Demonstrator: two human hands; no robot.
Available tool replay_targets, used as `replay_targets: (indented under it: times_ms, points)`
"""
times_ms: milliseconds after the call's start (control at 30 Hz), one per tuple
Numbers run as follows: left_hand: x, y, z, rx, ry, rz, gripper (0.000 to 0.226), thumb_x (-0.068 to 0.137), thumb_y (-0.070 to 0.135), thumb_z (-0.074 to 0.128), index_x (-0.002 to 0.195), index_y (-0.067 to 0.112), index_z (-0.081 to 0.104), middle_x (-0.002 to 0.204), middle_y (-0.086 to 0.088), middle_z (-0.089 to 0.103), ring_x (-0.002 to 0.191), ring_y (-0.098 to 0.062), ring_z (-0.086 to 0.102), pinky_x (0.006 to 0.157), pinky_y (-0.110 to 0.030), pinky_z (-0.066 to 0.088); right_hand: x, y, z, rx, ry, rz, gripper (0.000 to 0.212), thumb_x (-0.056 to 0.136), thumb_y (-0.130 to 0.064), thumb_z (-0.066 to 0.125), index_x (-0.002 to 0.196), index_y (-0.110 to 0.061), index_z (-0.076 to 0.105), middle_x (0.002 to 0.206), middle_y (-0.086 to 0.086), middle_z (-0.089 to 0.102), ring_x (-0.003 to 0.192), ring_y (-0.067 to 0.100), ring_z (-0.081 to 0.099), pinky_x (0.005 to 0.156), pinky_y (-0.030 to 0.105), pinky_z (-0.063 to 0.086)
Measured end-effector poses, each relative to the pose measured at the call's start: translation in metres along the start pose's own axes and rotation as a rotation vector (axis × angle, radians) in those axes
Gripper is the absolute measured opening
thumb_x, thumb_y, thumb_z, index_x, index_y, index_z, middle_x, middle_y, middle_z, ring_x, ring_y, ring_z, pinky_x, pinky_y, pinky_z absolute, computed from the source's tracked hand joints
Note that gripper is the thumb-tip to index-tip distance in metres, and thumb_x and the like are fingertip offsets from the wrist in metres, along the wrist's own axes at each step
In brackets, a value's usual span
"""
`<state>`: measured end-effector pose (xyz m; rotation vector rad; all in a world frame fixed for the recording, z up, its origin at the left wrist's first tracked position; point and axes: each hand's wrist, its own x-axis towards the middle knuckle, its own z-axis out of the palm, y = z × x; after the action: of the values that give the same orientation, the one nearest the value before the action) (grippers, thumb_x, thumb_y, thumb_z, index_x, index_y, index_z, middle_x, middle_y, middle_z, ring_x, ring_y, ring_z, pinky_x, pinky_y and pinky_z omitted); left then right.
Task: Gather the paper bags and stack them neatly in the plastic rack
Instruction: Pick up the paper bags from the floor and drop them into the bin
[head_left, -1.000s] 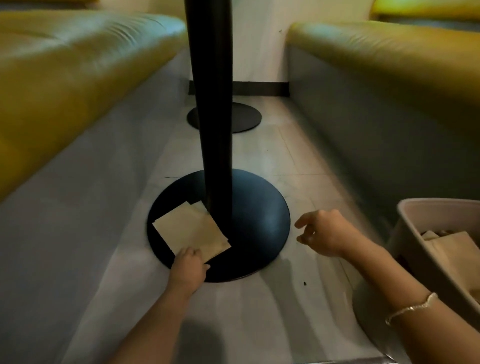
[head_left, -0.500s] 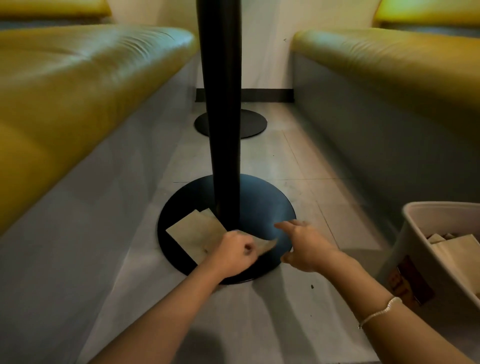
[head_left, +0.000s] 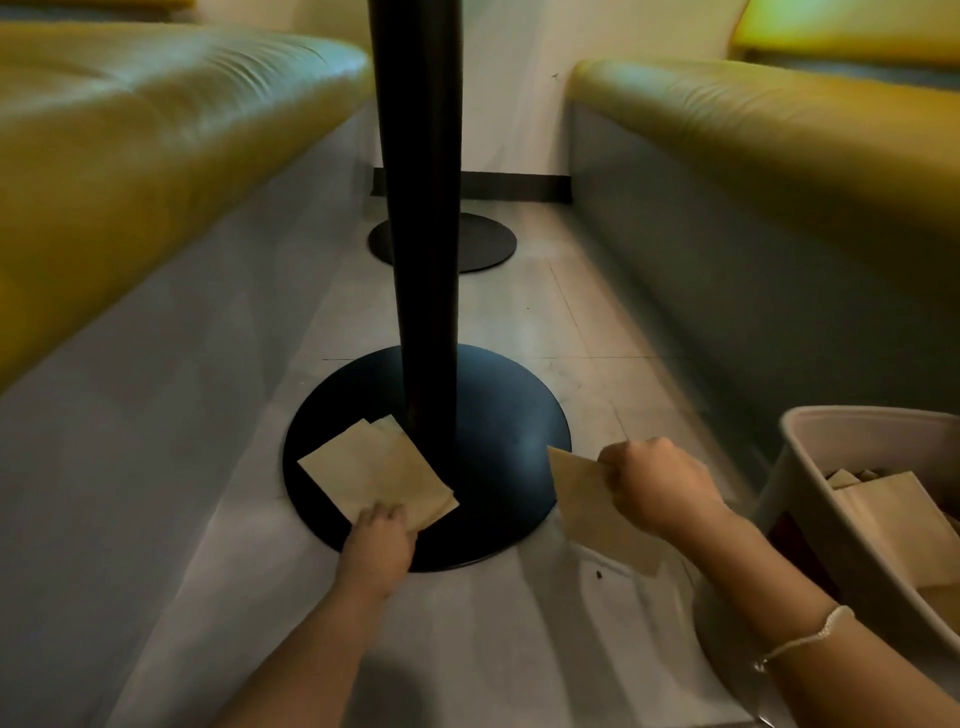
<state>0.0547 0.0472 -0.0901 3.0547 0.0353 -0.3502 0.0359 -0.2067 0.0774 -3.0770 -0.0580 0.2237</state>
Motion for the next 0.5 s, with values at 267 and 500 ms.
replay_targets:
  times_ms: [267, 500]
  points:
    - [-0.013, 0.012, -0.023, -0.081, -0.034, 0.104, 0.030, 0.097, 0.034, 0.047, 0.099, 0.012, 0.066, 0.087, -0.001, 0.063, 0.083, -0.014, 0.054, 0.062, -0.023, 0.035, -0.006, 0.012, -0.033, 0.129, 0.039, 0.026, 0.032, 0.094, -0.013, 0.048, 0.122, -0.024, 0.058, 0.106, -0.001, 0.064, 0.093, 0.016, 0.062, 0.082, 0.030, 0.056]
    - [-0.049, 0.091, -0.117, -0.627, 0.142, 0.306, 0.041, 0.077, 0.045, 0.044, 0.069, 0.009, 0.060, 0.063, -0.006, 0.060, 0.068, -0.026, 0.058, 0.064, -0.034, 0.041, -0.049, 0.046, -0.113, 0.207, 0.394, 0.216, 0.031, 0.092, -0.009, 0.051, 0.118, -0.021, 0.061, 0.106, 0.003, 0.065, 0.092, 0.022, 0.063, 0.082, 0.041, 0.056]
